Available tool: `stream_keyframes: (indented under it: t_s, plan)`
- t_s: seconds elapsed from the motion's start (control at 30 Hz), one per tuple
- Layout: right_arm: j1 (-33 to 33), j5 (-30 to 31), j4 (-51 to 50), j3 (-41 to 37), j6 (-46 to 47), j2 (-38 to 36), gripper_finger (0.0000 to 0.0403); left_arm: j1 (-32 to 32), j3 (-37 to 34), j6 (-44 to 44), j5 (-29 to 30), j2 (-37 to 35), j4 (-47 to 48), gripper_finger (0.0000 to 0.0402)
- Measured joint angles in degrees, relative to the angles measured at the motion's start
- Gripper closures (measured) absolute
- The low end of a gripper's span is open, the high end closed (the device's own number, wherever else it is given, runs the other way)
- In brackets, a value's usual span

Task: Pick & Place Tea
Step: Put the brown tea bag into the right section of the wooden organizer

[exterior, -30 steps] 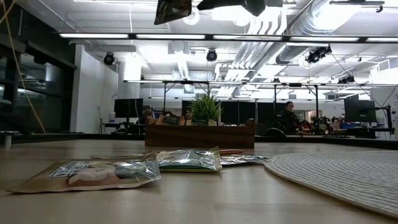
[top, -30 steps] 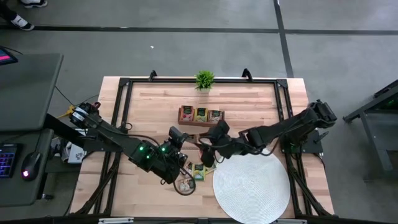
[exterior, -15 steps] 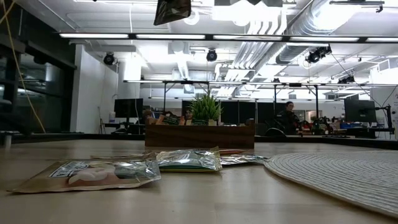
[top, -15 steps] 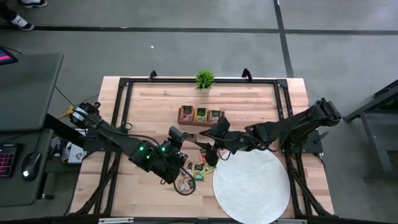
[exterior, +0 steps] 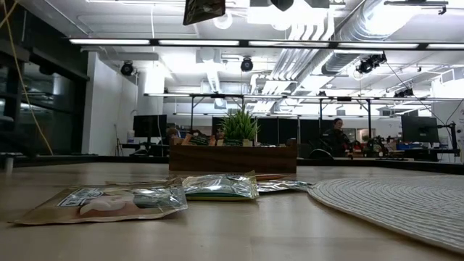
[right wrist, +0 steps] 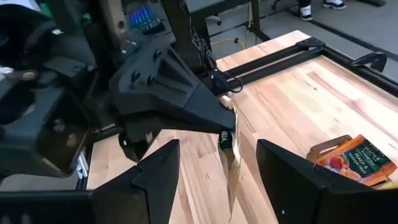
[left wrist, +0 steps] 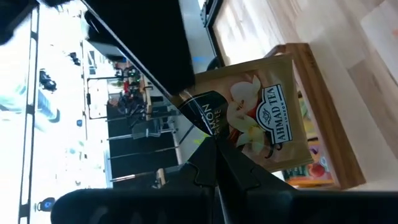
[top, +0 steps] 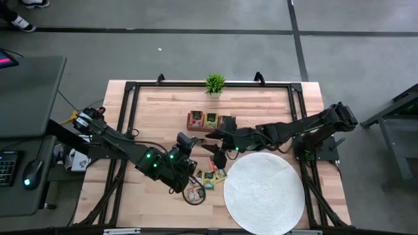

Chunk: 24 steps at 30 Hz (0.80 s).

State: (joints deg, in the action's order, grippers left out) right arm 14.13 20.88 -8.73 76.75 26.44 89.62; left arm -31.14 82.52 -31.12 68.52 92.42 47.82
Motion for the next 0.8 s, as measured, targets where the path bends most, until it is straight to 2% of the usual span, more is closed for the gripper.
stream_keyframes:
  t_s: [0.23,0.33,0.8]
  plan:
    - [-0.4,-0.4,0.0,0.0,0.0,0.0,0.0196,0.0,0.0,-2.2,0.3,0.0,-2.9,0.0401]
    - [-0.4,-0.7,0.0,0.0,0.0,0.0,0.0208,0.0,0.0,-2.2,1.0,0.0,-3.0,0.0401]
    - [-0.7,-1.8,-0.3,0.0,-0.5,0.0,0.0334,0.0,0.0,-2.2,1.5,0.0,-3.0,0.0401]
